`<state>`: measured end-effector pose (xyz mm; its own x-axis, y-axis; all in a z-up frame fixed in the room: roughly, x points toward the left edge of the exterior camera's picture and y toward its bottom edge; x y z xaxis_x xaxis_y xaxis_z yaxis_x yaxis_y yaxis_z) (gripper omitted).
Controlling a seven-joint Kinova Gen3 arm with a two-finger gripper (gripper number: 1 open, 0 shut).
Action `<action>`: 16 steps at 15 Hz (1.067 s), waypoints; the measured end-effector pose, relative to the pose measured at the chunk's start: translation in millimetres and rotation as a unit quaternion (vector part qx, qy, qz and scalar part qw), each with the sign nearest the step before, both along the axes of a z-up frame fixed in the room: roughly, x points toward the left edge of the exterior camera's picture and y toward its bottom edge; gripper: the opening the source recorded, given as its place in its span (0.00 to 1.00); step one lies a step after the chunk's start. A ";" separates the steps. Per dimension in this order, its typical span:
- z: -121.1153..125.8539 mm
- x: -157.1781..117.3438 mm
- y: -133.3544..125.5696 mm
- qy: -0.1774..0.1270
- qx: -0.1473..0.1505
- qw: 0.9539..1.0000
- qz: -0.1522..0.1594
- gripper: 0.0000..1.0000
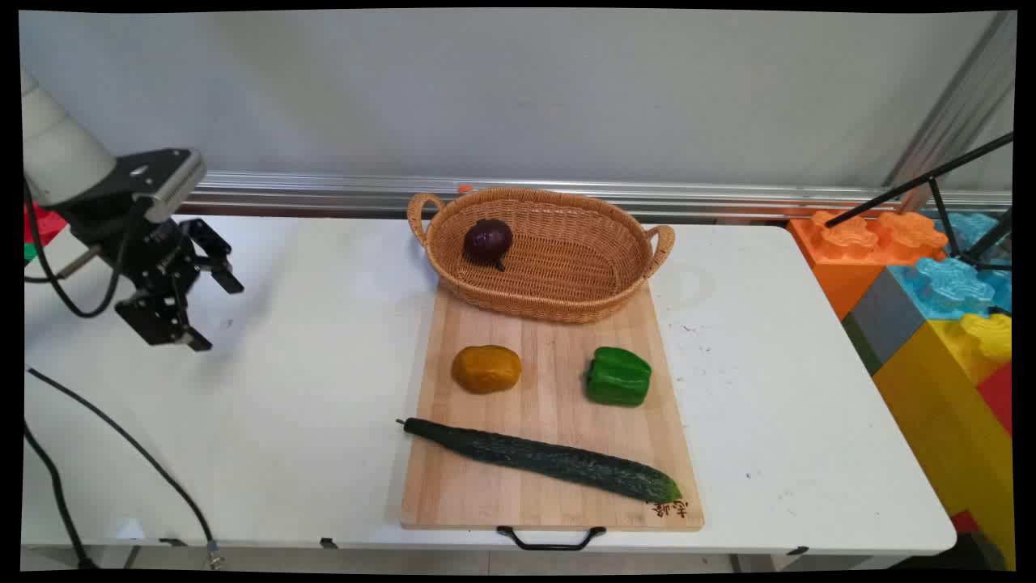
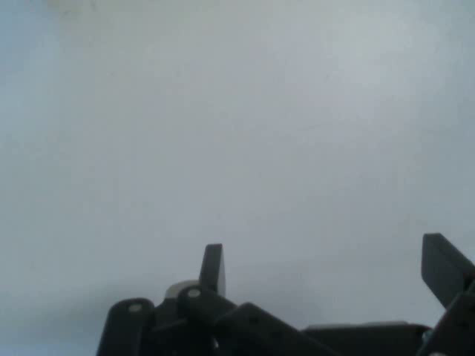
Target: Pick up the cucumber from the cutting board
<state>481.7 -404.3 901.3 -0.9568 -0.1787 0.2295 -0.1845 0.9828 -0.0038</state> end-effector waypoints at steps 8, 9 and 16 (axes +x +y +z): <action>-31.0 -80.3 1.6 0.092 0.047 0.994 0.037 1.00; -33.2 -94.6 -0.8 0.103 0.049 0.993 0.040 1.00; -51.6 -204.8 -15.2 0.175 0.048 0.983 0.021 1.00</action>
<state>276.9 -419.5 849.7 -0.8136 -0.2533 0.5233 -0.1982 0.9670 0.1599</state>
